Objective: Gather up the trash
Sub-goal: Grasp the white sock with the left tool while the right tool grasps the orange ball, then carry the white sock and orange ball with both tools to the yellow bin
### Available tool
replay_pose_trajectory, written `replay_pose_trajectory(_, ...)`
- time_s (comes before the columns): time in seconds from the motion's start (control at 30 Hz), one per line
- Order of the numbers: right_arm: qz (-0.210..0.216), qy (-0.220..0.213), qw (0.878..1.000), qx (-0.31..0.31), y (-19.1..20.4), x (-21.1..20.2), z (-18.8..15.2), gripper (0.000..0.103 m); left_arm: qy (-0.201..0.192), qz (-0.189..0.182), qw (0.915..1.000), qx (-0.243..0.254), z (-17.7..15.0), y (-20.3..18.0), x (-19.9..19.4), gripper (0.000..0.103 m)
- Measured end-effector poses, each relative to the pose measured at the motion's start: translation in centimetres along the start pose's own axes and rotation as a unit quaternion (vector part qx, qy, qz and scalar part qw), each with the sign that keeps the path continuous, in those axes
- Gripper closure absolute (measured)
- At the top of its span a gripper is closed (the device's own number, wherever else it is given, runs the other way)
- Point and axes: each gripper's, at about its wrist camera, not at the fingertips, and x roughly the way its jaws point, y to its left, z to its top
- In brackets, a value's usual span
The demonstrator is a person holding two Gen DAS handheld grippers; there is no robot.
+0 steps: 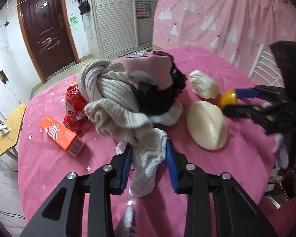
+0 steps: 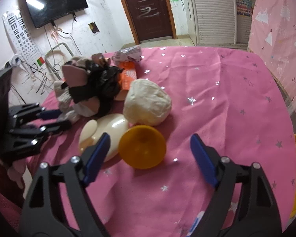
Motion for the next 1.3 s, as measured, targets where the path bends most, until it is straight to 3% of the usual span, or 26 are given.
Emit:
replay_pose_trajectory(0.13, -0.007, 0.003, 1.0, -0.006, 0.1, 0.2, 0.1, 0.029, -0.012, -0.008, 0.9999, -0.005, -1.0, -0.2, -1.5, 0.081)
replay_pose_trajectory(0.23, -0.004, -0.003, 1.0, -0.006, 0.0, 0.2, 0.1, 0.047, -0.02, -0.011, 0.9997, -0.006, -1.7, -0.3, -2.2, 0.083)
replay_pose_trajectory(0.27, -0.003, -0.005, 1.0, -0.004, -0.1, 0.2, 0.1, 0.06, -0.022, -0.011, 0.9997, -0.007, -1.9, -0.5, -2.4, 0.083)
replay_pose_trajectory(0.3, -0.001, -0.007, 1.0, -0.003, -0.2, 0.1, 0.0, 0.063, -0.023, -0.011, 0.9996, -0.008, -2.2, -0.4, -2.7, 0.083)
replay_pose_trajectory(0.63, -0.002, -0.064, 0.998, -0.007, 0.2, -2.0, -0.9, 0.063, -0.043, -0.001, 0.9989, -0.019, -3.0, -0.4, -5.4, 0.09)
replay_pose_trajectory(0.9, 0.002, -0.104, 0.994, 0.018, -1.7, -4.5, -1.2, 0.063, -0.082, -0.018, 0.9962, -0.021, -2.5, -1.6, -8.9, 0.091)
replay_pose_trajectory(1.1, -0.008, -0.131, 0.99, 0.044, -4.4, -6.4, -1.5, 0.063, -0.113, -0.037, 0.9929, -0.011, -0.7, -3.2, -10.7, 0.091)
replay_pose_trajectory(1.3, -0.03, -0.156, 0.985, 0.068, -7.8, -8.7, -2.4, 0.063, -0.129, -0.061, 0.9897, 0.012, 3.0, -6.5, -10.2, 0.091)
